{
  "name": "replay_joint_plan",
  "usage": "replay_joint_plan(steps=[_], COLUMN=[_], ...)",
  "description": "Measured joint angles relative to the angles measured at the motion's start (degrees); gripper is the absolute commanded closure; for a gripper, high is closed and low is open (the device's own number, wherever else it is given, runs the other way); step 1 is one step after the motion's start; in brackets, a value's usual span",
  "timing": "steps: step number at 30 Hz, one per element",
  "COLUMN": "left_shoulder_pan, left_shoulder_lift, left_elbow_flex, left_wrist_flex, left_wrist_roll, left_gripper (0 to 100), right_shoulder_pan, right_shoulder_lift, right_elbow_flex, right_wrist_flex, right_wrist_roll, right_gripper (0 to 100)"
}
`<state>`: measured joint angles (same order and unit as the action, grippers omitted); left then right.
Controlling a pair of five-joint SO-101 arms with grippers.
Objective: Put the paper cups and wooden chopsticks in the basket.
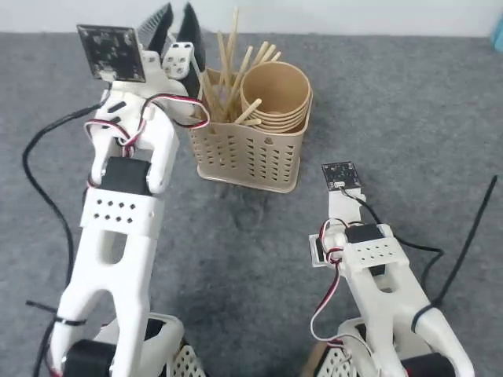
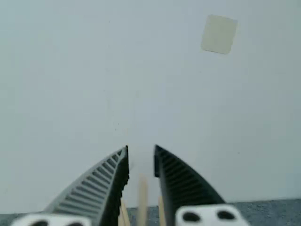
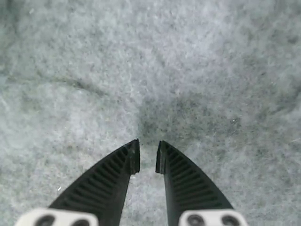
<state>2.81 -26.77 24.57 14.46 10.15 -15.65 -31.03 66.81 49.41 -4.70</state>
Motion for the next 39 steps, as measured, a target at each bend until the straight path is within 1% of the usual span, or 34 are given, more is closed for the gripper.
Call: replay_joint_plan(steps=[2,4,7,12,15,18,20,25,28,34,37,39], left_shoulder_pan=[-1.0,-1.7,-3.3,-9.4,-13.6,-16.3,-17.6,-18.0,-18.1,-18.0,-17.5,-16.9], left_shoulder_lift=[-0.2,-0.2,-0.2,-0.2,0.9,5.5,9.9,22.8,30.5,47.8,57.6,63.6], left_elbow_flex=[0.0,0.0,-0.4,-4.4,-8.4,-14.2,-18.5,-29.8,-35.3,-43.9,-48.5,-52.0], left_wrist_flex=[1.6,2.2,2.3,3.4,8.2,14.6,19.3,31.8,36.0,35.9,32.1,28.7], left_wrist_roll=[0.0,0.0,0.0,0.0,0.0,0.4,2.6,6.8,10.7,19.1,22.5,22.8], left_gripper=[70,72,77,86,87,87,87,87,87,87,87,87], right_shoulder_pan=[0.0,0.0,0.0,0.0,0.0,0.0,0.0,0.0,0.0,0.0,0.0,0.0], right_shoulder_lift=[0.0,0.0,0.0,0.0,0.0,0.0,0.0,0.0,0.0,0.0,0.0,0.0], right_elbow_flex=[0.0,0.0,0.0,0.0,0.0,0.0,0.0,0.0,0.0,0.0,0.0,0.0], right_wrist_flex=[0.0,0.0,0.0,0.0,0.0,0.0,0.0,0.0,0.0,0.0,0.0,0.0], right_wrist_roll=[0.0,0.0,0.0,0.0,0.0,0.0,0.0,0.0,0.0,0.0,0.0,0.0], right_gripper=[93.0,93.0,93.0,93.0,93.0,93.0,93.0,93.0,93.0,93.0,93.0,93.0])
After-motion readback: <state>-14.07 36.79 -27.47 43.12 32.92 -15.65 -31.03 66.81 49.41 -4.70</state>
